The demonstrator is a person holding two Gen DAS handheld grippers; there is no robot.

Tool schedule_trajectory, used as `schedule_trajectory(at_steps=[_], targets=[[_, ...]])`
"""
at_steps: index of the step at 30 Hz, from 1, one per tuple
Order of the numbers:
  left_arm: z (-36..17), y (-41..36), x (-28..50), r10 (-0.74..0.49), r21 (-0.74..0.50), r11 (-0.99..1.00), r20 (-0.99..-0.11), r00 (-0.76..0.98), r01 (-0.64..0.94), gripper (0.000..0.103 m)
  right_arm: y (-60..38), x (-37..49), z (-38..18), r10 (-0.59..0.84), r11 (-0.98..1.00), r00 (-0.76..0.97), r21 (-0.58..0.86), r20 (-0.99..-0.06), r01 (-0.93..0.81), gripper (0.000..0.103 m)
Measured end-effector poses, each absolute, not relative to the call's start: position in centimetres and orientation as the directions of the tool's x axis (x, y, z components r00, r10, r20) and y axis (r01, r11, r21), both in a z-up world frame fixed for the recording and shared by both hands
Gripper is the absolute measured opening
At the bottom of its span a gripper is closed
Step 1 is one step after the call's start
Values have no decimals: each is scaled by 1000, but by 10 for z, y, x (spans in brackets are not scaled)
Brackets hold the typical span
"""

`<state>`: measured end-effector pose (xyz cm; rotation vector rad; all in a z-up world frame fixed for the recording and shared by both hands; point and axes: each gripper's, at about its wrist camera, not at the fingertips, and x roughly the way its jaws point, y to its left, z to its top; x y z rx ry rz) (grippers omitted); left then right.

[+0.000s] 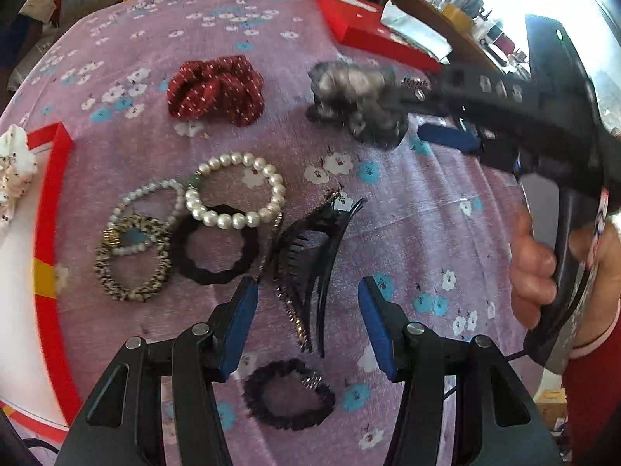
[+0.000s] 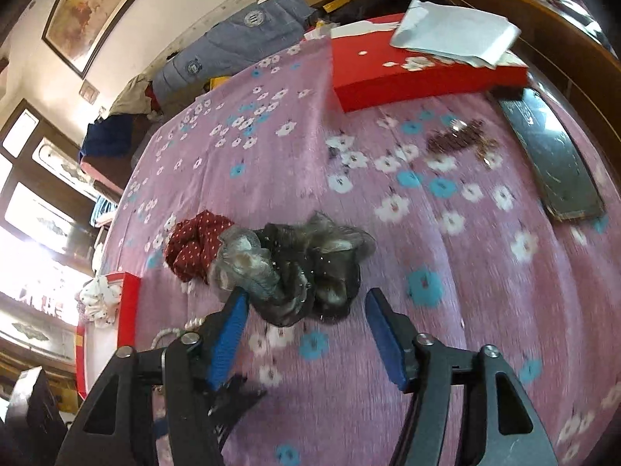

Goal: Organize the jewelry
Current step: 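Grasp the black claw clip with the left gripper while the right grasps the grey sheer scrunchie, then lower the claw clip and grey scrunchie into the tray and open both grippers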

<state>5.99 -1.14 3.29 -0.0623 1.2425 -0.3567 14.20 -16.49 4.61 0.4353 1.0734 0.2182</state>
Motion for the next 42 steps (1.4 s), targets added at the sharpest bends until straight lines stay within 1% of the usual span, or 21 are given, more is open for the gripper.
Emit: schedule_trajectory(at_steps=[3, 6, 7, 8, 9, 10, 11, 12, 13, 14, 15, 16, 17, 20, 25, 29, 32, 36, 38, 40, 42], targets=[[30, -15, 62, -267, -213, 956, -918, 294, 204, 52, -161, 152, 40, 369, 903, 454, 428, -811, 31, 69], [30, -13, 66, -258, -213, 961, -919, 297, 175, 52, -161, 157, 39, 359, 908, 466, 419, -809, 29, 70], [28, -11, 68, -266, -229, 961, -920, 289, 157, 49, -160, 158, 39, 352, 911, 471, 411, -809, 25, 72], [26, -9, 71, -270, -237, 960, -921, 282, 146, 35, -158, 160, 39, 347, 915, 475, 404, -808, 20, 72], [23, -7, 73, -277, -250, 959, -923, 267, 131, 28, -156, 162, 39, 344, 917, 483, 399, -806, 12, 72], [21, -5, 74, -276, -251, 960, -924, 265, 125, 26, -155, 164, 39, 342, 919, 488, 393, -803, 4, 72], [21, -3, 74, -272, -250, 961, -923, 272, 116, 26, -153, 166, 39, 340, 923, 489, 385, -803, -9, 64], [21, -4, 73, -274, -252, 961, -922, 273, 114, 26, -151, 169, 38, 342, 924, 487, 382, -804, -19, 55], [21, -4, 73, -277, -255, 960, -921, 275, 113, 25, -149, 171, 37, 348, 923, 482, 383, -804, -28, 32], [23, -3, 70, -278, -256, 960, -920, 277, 114, 25, -147, 173, 35, 355, 923, 471, 382, -808, -40, 21], [24, -3, 69, -281, -258, 959, -918, 281, 116, 25, -145, 174, 35, 357, 924, 466, 379, -810, -48, 19], [26, -3, 66, -286, -263, 958, -915, 284, 117, 25, -144, 174, 35, 354, 925, 467, 376, -810, -51, 13], [30, -3, 64, -294, -271, 955, -911, 287, 118, 25, -144, 173, 36, 354, 926, 467, 374, -810, -53, 11], [41, 1, 55, -315, -291, 949, -899, 303, 123, 25, -146, 166, 43, 362, 922, 474, 384, -803, -54, 9], [68, 24, 40, -334, -317, 942, -879, 339, 108, 25, -153, 147, 60, 368, 915, 497, 402, -786, -43, 8], [86, 52, 33, -329, -324, 943, -866, 376, 77, 25, -152, 126, 80, 374, 907, 519, 419, -768, -35, 8], [97, 83, 25, -301, -314, 949, -861, 409, 36, 25, -147, 108, 98, 396, 893, 535, 450, -746, -33, 8], [110, 141, 6, -213, -261, 964, -869, 446, -48, 26, -122, 85, 116, 465, 850, 527, 525, -712, -42, 8], [116, 164, -2, -142, -205, 975, -878, 457, -90, 26, -100, 79, 118, 501, 829, 500, 558, -706, -43, 8], [124, 195, -14, -17, -98, 982, -894, 448, -159, 26, -72, 76, 118, 530, 815, 456, 579, -715, -39, 9], [134, 220, -25, 51, -39, 979, -901, 431, -198, 26, -37, 74, 122, 519, 836, 425, 544, -741, -72, 9]])
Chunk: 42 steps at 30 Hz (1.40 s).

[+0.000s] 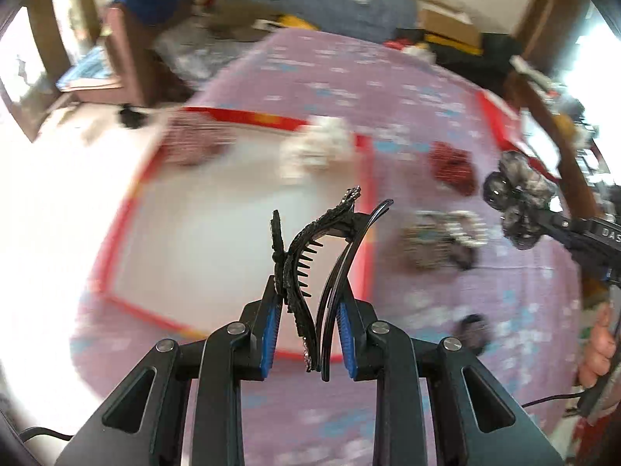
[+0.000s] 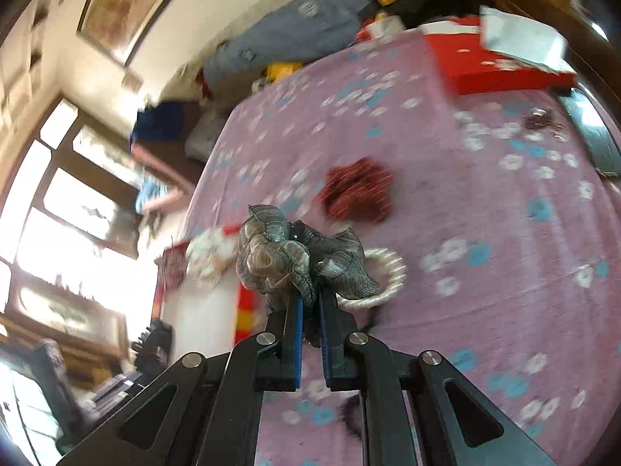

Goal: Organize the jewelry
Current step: 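Lower the claw clip and grey scrunchie into the tray and open both grippers, then move both grippers back toward the red polka-dot scrunchie and pearl bracelet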

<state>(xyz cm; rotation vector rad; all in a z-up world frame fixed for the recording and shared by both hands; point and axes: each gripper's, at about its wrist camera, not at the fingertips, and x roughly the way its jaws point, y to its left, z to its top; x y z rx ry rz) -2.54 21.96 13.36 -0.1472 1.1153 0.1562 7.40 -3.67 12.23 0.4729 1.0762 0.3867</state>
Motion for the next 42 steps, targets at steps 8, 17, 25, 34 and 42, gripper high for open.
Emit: schedule_trajectory(at_steps=[8, 17, 25, 34, 42], targets=[[112, 302, -49, 92, -32, 950, -922, 377, -311, 26, 66, 49, 116, 600, 796, 308, 587, -738, -145, 9], [66, 361, -30, 58, -75, 941, -925, 376, -330, 26, 138, 29, 78, 641, 765, 235, 583, -731, -272, 9], [59, 381, -17, 90, -27, 949, -932, 350, -314, 26, 154, 37, 39, 669, 743, 138, 651, -730, -157, 9], [60, 389, -17, 58, -62, 942, -938, 342, -330, 26, 176, 24, 41, 609, 790, 148, 577, -780, -209, 13], [87, 387, -29, 80, -58, 942, -918, 389, -331, 45, 189, 4, 47, 564, 808, 154, 504, -811, -304, 36]])
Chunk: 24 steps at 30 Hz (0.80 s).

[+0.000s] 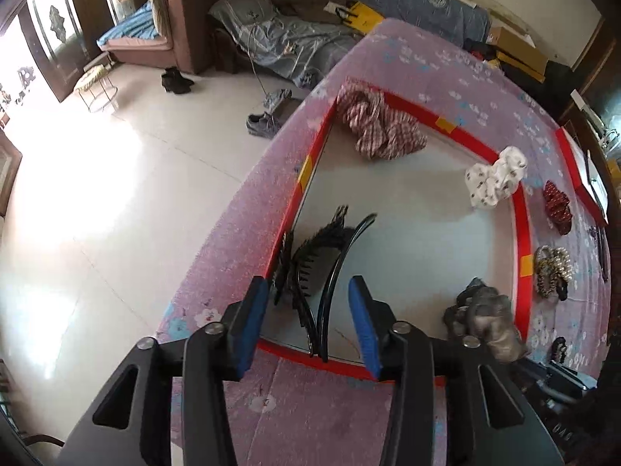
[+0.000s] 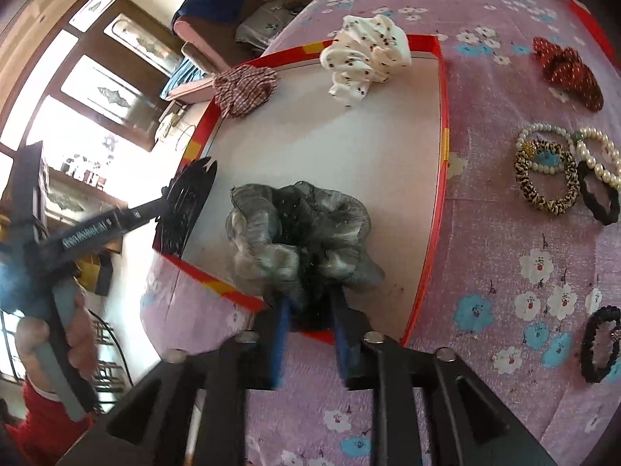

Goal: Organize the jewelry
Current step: 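Move both grippers back toward the red polka-dot scrunchie and pearl bracelet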

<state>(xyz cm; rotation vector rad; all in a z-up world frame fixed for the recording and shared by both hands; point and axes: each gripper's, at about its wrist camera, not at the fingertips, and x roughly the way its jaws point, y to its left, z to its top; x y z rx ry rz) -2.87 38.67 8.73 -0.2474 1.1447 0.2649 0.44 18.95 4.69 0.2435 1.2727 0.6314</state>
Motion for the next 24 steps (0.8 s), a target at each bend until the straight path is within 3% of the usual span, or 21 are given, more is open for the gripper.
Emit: schedule_trajectory(at_steps=[1, 8, 24], targets=[[93, 386, -30, 91, -51, 943, -911, 402, -330, 47, 191, 3, 48, 563, 808, 158, 502, -811, -308, 41], [122, 373, -28, 110, -32, 957, -879, 465, -288, 49, 169, -12, 66, 558, 818, 211, 488, -803, -304, 42], [124, 241, 8, -149, -131, 989, -872, 466, 71, 49, -19, -38, 64, 375, 890, 372, 442, -849, 112, 41]])
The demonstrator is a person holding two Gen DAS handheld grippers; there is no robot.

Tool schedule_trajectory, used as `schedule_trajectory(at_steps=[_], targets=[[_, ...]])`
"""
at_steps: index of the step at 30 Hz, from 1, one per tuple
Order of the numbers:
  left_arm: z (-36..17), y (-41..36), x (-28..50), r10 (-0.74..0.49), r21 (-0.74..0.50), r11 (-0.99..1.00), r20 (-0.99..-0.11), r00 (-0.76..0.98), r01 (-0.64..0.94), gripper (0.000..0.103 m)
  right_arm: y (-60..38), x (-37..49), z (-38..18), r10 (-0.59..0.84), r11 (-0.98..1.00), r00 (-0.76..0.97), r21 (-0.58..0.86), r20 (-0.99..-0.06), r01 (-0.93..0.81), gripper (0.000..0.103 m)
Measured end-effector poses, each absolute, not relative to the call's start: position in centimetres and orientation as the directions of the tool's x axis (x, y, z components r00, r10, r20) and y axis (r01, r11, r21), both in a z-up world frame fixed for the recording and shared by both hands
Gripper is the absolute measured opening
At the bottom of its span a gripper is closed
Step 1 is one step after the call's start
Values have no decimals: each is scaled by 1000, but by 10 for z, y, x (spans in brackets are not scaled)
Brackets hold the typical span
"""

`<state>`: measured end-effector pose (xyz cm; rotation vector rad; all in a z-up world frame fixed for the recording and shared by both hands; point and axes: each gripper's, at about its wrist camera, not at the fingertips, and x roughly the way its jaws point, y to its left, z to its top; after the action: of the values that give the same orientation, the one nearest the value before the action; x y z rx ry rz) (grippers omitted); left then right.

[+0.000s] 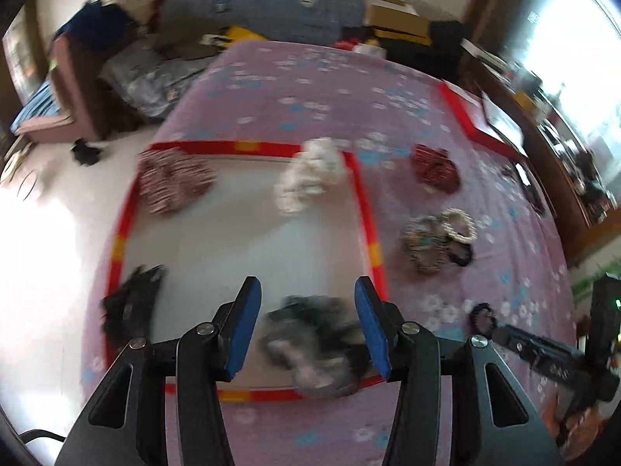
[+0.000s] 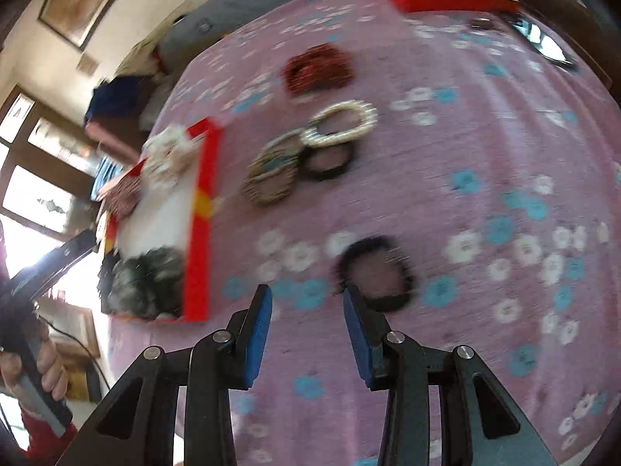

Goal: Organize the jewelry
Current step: 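Move both grippers back toward the red polka-dot scrunchie and pearl bracelet, then grasp the red polka-dot scrunchie with the left gripper while the right grasps the pearl bracelet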

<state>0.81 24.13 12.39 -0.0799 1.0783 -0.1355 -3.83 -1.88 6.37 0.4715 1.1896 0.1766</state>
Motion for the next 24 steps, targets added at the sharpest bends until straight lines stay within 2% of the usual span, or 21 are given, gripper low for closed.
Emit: schedule_trajectory(at_steps=[9, 17, 24], targets=[[125, 167, 70, -212, -155, 974, -876, 434, 163, 49, -65, 12, 60, 335, 894, 433, 427, -837, 133, 41], [93, 121, 149, -265, -251, 964, -889, 373, 85, 49, -64, 75, 43, 346, 905, 442, 418, -828, 75, 41], [56, 84, 199, -219, -215, 975, -918, 331, 49, 49, -45, 101, 26, 339, 930, 428, 367, -838, -20, 41]])
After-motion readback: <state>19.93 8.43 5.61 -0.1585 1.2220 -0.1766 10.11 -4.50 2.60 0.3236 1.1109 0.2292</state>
